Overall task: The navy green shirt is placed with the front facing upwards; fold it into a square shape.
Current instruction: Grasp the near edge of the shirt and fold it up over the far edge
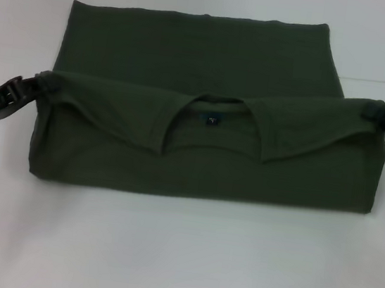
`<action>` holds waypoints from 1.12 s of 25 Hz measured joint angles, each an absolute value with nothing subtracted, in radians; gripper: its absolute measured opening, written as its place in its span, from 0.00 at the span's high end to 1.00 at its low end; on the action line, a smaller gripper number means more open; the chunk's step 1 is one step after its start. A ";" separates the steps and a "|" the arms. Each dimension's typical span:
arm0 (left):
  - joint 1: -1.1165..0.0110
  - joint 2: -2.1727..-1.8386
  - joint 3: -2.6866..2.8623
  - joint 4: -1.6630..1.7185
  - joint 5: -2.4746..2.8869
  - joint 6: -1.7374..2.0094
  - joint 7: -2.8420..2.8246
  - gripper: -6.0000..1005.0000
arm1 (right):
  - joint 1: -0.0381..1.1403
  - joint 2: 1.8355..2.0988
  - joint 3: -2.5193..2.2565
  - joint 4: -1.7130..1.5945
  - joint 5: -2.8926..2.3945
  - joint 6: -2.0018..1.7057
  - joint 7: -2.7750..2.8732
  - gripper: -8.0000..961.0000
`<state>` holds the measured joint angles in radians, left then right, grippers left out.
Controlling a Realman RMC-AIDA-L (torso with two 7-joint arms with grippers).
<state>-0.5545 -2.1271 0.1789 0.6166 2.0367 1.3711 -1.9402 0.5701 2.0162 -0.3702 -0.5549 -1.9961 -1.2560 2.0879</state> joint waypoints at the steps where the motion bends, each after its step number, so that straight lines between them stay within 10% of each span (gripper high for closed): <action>1: -0.561 -2.132 0.180 0.617 2.034 1.355 -1.933 0.96 | 0.573 2.022 -0.371 -0.555 -1.995 -1.244 2.083 0.93; 28: -0.693 -2.163 0.189 0.461 1.951 0.944 -1.742 0.96 | 0.671 2.079 -0.388 -0.451 -1.991 -0.898 2.005 0.93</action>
<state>-0.6935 -2.1631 0.1892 0.4608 1.9513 0.9436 -1.7423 0.6707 2.0792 -0.3878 -0.4513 -1.9912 -0.8982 2.0053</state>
